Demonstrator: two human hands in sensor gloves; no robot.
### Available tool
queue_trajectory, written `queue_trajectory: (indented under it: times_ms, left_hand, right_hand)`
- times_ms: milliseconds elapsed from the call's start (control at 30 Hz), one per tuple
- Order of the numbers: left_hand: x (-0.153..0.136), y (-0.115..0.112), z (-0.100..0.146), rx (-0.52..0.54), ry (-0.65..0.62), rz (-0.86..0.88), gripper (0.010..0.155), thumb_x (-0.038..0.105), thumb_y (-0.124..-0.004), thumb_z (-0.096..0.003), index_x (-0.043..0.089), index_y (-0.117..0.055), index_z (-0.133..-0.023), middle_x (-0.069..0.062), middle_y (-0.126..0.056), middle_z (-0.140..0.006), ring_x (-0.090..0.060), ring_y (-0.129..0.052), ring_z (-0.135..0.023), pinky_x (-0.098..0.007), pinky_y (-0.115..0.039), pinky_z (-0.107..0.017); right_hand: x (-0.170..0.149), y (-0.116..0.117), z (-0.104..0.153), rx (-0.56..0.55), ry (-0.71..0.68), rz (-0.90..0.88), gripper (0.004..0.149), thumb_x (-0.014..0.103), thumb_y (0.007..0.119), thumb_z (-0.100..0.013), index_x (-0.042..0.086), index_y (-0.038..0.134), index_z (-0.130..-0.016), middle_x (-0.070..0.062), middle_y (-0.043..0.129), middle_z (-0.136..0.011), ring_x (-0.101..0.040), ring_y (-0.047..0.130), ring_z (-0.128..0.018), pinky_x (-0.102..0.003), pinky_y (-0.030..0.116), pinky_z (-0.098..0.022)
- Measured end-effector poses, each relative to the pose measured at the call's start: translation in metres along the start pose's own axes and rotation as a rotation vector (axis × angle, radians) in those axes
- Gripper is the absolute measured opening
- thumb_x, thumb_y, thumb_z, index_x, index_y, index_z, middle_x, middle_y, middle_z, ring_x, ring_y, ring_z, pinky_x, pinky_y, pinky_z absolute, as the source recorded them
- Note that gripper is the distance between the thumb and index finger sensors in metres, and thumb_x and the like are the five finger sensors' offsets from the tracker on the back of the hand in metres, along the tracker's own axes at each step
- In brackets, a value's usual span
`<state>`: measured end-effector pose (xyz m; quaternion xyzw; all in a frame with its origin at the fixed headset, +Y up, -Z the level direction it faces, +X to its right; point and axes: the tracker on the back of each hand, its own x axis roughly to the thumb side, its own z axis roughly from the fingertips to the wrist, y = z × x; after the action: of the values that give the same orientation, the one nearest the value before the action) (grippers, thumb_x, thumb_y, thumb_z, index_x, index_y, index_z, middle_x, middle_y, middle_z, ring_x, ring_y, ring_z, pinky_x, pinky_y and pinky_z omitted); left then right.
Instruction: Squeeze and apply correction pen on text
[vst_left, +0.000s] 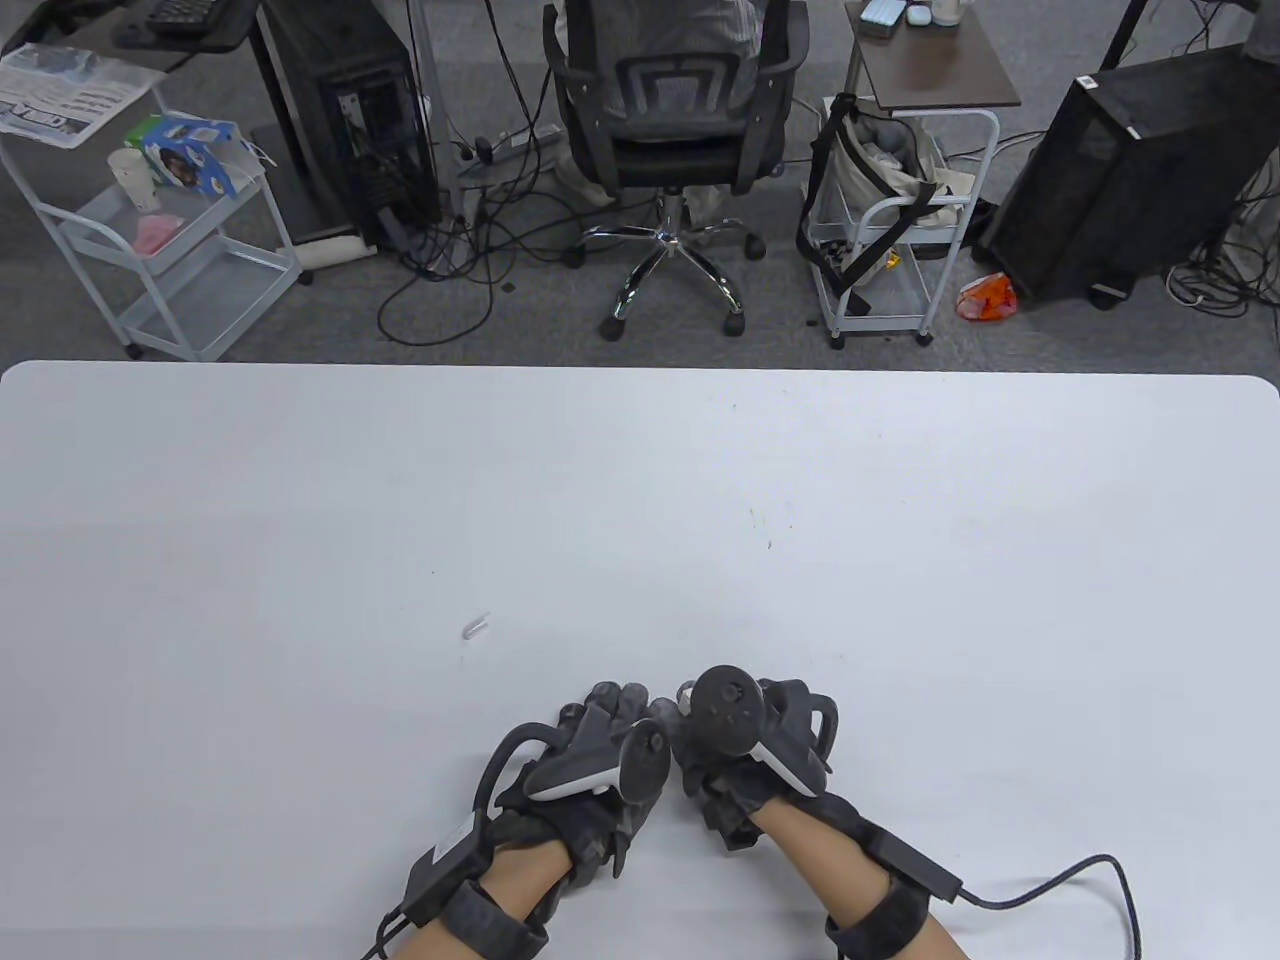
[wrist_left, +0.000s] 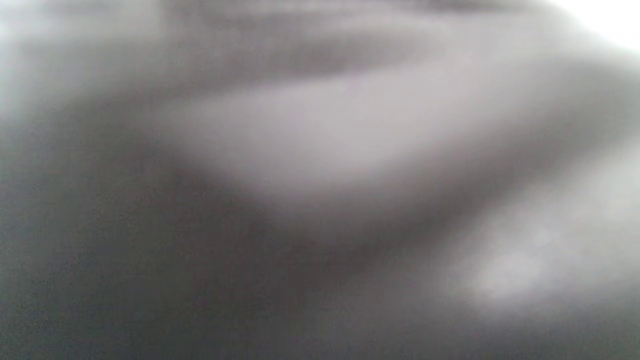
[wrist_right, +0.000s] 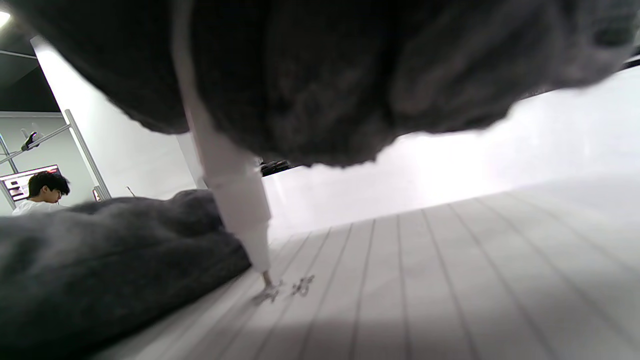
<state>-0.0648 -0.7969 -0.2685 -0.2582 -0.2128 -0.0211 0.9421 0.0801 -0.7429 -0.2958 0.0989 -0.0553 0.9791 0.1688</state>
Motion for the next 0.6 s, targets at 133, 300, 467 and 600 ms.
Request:
queue_trajectory:
  times_ms: [133,300,467,600]
  left_hand:
    - [0.0000,0.0001,0.0001,0.000,0.000,0.001,0.071,0.054,-0.045,-0.0472,0.029,-0.012,-0.104,-0.002,-0.003,-0.117,-0.031,-0.012,-0.111,-0.051,-0.028,-0.080]
    - [0.0002,0.0003,0.0002,-0.001,0.000,0.000,0.071,0.054,-0.045,-0.0472,0.029,-0.012,-0.105,-0.002,-0.003,-0.117,-0.031,-0.012,-0.111,-0.051,-0.027,-0.080]
    - [0.0003,0.0004,0.0003,-0.002,0.000,-0.001,0.071,0.054,-0.045,-0.0472,0.029,-0.012,-0.104,-0.002,-0.003,-0.117,-0.031,-0.012,-0.111,-0.051,-0.027,-0.080]
    - [0.0003,0.0004,0.0003,-0.002,0.000,-0.001,0.071,0.054,-0.045,-0.0472,0.029,-0.012,-0.104,-0.002,-0.003,-0.117,-0.031,-0.012,-0.111,-0.051,-0.027,-0.080]
  right_hand:
    - [-0.0006,-0.0006,0.0001,-0.003,0.005,0.002,0.039,0.052,0.085,-0.039,0.015,0.096,-0.046,-0.004,0.101,-0.027,-0.026,0.096,-0.016,-0.045,0.085,-0.034]
    - [-0.0005,-0.0010,-0.0001,-0.006,0.008,0.004,0.038,0.051,0.086,-0.039,0.015,0.096,-0.045,-0.004,0.101,-0.027,-0.026,0.096,-0.016,-0.045,0.085,-0.034]
    - [-0.0015,-0.0008,-0.0006,-0.013,0.020,-0.005,0.038,0.052,0.085,-0.039,0.015,0.096,-0.046,-0.004,0.101,-0.028,-0.026,0.096,-0.017,-0.045,0.085,-0.035]
    - [-0.0018,-0.0012,-0.0012,0.001,0.019,-0.013,0.038,0.051,0.086,-0.039,0.015,0.096,-0.045,-0.004,0.101,-0.027,-0.026,0.096,-0.016,-0.045,0.085,-0.034]
